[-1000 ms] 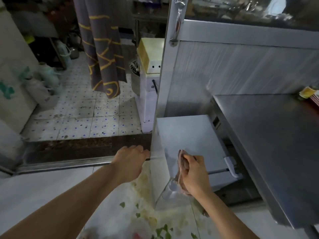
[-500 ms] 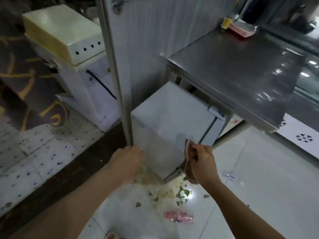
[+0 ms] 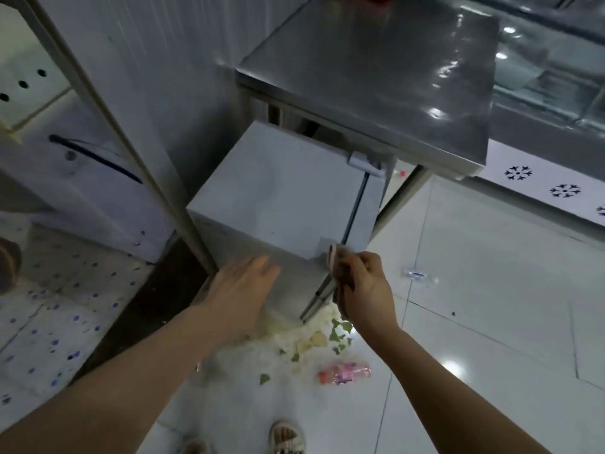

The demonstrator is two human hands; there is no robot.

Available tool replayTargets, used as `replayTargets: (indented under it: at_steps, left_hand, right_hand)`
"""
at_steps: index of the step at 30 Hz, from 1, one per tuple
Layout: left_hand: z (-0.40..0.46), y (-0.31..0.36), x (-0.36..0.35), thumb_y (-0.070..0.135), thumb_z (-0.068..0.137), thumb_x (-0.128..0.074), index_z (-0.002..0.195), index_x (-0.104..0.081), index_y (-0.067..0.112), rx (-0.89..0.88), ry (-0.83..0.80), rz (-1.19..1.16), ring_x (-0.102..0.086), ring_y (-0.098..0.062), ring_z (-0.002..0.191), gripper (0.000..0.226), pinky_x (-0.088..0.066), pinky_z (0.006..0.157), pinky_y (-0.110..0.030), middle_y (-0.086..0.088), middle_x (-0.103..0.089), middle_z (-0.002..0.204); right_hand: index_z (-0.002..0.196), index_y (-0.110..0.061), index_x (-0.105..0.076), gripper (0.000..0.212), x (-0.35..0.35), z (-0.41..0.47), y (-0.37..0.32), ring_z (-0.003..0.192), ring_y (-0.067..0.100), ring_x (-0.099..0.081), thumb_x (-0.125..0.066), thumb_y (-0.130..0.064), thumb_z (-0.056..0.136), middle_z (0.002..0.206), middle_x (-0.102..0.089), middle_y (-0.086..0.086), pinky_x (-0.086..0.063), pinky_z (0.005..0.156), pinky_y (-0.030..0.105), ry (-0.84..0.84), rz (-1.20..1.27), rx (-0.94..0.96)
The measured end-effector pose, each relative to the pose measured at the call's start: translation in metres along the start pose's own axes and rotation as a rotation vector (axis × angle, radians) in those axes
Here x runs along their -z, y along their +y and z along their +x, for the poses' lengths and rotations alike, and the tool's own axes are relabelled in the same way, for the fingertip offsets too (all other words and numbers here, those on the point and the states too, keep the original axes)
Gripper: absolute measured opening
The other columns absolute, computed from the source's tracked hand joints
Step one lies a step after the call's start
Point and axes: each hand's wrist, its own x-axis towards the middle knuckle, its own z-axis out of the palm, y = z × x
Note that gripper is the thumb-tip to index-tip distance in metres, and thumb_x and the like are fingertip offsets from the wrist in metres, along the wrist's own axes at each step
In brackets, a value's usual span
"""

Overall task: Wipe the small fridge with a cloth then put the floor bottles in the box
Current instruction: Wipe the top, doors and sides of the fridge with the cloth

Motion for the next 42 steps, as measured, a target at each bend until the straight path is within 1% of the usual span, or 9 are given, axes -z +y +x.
replayTargets:
  at_steps: [4,7,12,18,20,24,34,38,42]
  left_hand:
    - [0.031,-0.014,-0.017,0.019,0.081,-0.06,0.144,-0.023,0.02,-0.05,-0.006,-0.005,-0.017,-0.022,0.139,0.073,-0.016,0.113,-0.046,-0.004,-0.017,0.154]
    - [0.05,-0.031,-0.033,0.023,0.079,-0.063,0.148,-0.012,0.022,-0.103,-0.005,0.066,-0.008,-0.023,0.143,0.085,-0.011,0.115,-0.049,-0.003,-0.006,0.157]
    - [0.058,-0.064,-0.067,0.024,0.076,-0.065,0.149,-0.002,0.023,-0.184,0.081,0.155,-0.006,-0.025,0.141,0.096,-0.011,0.113,-0.054,-0.001,0.002,0.156]
    - [0.072,-0.067,-0.111,0.02,0.059,-0.078,0.135,-0.043,0.012,-0.234,0.485,0.059,-0.03,-0.033,0.122,0.084,-0.03,0.099,-0.062,-0.014,-0.04,0.142]
    - [0.082,-0.065,-0.125,0.022,0.057,-0.078,0.128,-0.045,0.012,-0.245,0.636,0.012,-0.035,-0.035,0.116,0.079,-0.034,0.094,-0.059,-0.016,-0.047,0.135]
    - [0.099,-0.066,-0.143,0.022,0.061,-0.07,0.12,-0.046,0.017,-0.247,0.91,-0.072,-0.039,-0.031,0.11,0.063,-0.029,0.089,-0.047,-0.011,-0.055,0.127]
    - [0.125,-0.068,-0.167,0.03,0.07,-0.059,0.115,-0.054,0.018,-0.294,1.271,-0.11,-0.033,-0.026,0.101,0.047,-0.022,0.078,-0.039,-0.006,-0.056,0.114]
    - [0.129,-0.067,-0.171,0.028,0.071,-0.059,0.115,-0.056,0.017,-0.315,1.326,-0.091,-0.038,-0.027,0.103,0.045,-0.022,0.079,-0.038,-0.005,-0.056,0.113]
    - [0.128,-0.078,-0.177,0.022,0.071,-0.064,0.128,-0.051,0.016,-0.379,1.297,-0.041,-0.036,-0.024,0.117,0.058,-0.024,0.092,-0.042,-0.003,-0.052,0.132]
  right_hand:
    - [0.121,-0.008,-0.061,0.048,-0.027,0.011,0.004,0.098,0.035,-0.058,-0.067,0.005,0.076,0.127,-0.051,0.016,-0.056,0.06,0.035,0.101,-0.13,0.06]
    - [0.107,-0.003,-0.067,0.036,-0.048,0.014,0.009,0.094,0.039,-0.054,-0.071,0.004,0.071,0.124,-0.054,0.019,-0.054,0.057,0.04,0.108,-0.223,0.03]
    - [0.09,0.001,-0.066,0.026,-0.079,0.016,0.012,0.079,0.037,-0.053,-0.076,0.008,0.067,0.11,-0.061,0.021,-0.05,0.055,0.042,0.352,-0.304,0.049]
    - [0.083,0.003,-0.067,0.013,-0.119,0.018,0.025,0.076,0.033,-0.051,-0.065,0.013,0.076,0.101,-0.067,0.018,-0.045,0.065,0.039,0.77,-0.338,0.162]
    - [0.087,0.005,-0.068,0.009,-0.132,0.021,0.034,0.085,0.034,-0.05,-0.06,0.008,0.083,0.105,-0.067,0.018,-0.042,0.072,0.038,0.883,-0.372,0.216]
    - [0.092,0.003,-0.068,0.01,-0.154,0.029,0.053,0.097,0.032,-0.044,-0.059,0.001,0.09,0.112,-0.066,0.018,-0.039,0.078,0.041,1.043,-0.462,0.349]
    - [0.097,0.005,-0.067,0.012,-0.197,0.061,0.079,0.099,0.033,-0.045,-0.056,0.003,0.092,0.121,-0.062,0.021,-0.042,0.083,0.041,1.437,-0.685,0.455]
    - [0.108,0.0,-0.055,0.02,-0.232,0.068,0.093,0.102,0.033,-0.042,-0.053,0.006,0.089,0.13,-0.044,0.016,-0.04,0.083,0.04,1.471,-0.651,0.443]
    - [0.121,-0.009,-0.045,0.04,-0.304,0.056,0.126,0.107,0.034,-0.041,-0.059,-0.006,0.084,0.13,-0.038,0.013,-0.052,0.077,0.046,1.257,-0.554,0.34]
